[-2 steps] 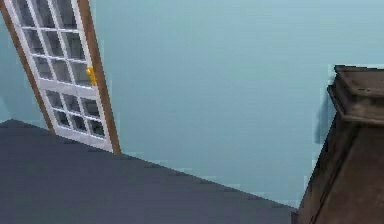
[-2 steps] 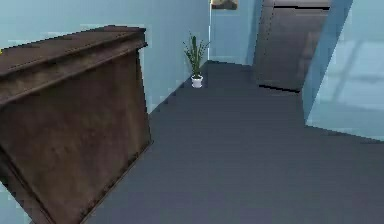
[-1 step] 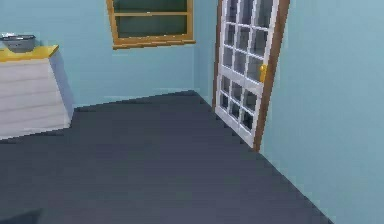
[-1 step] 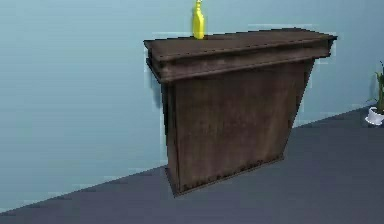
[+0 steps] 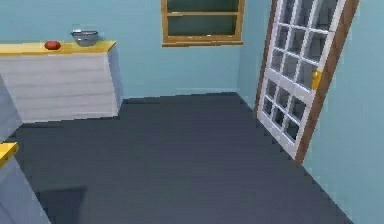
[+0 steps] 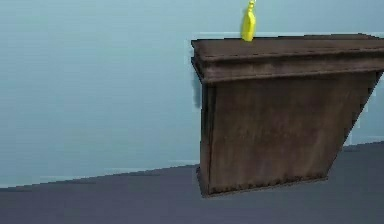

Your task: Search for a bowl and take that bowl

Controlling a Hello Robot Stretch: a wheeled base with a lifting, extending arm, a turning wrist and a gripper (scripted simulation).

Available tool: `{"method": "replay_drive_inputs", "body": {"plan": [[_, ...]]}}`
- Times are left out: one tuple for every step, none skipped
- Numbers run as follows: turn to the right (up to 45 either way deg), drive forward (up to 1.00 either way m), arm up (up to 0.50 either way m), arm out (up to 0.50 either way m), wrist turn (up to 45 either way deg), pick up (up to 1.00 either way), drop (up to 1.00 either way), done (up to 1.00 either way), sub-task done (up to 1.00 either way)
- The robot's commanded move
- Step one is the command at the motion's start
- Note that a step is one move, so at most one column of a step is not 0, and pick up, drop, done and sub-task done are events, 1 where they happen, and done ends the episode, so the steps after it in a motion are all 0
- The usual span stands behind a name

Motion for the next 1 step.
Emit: {"method": "replay_drive_inputs", "body": {"plan": [[0.0, 0.2, 0.0, 0.0, 0.0, 0.0, 0.0, 0.0, 0.0]]}}
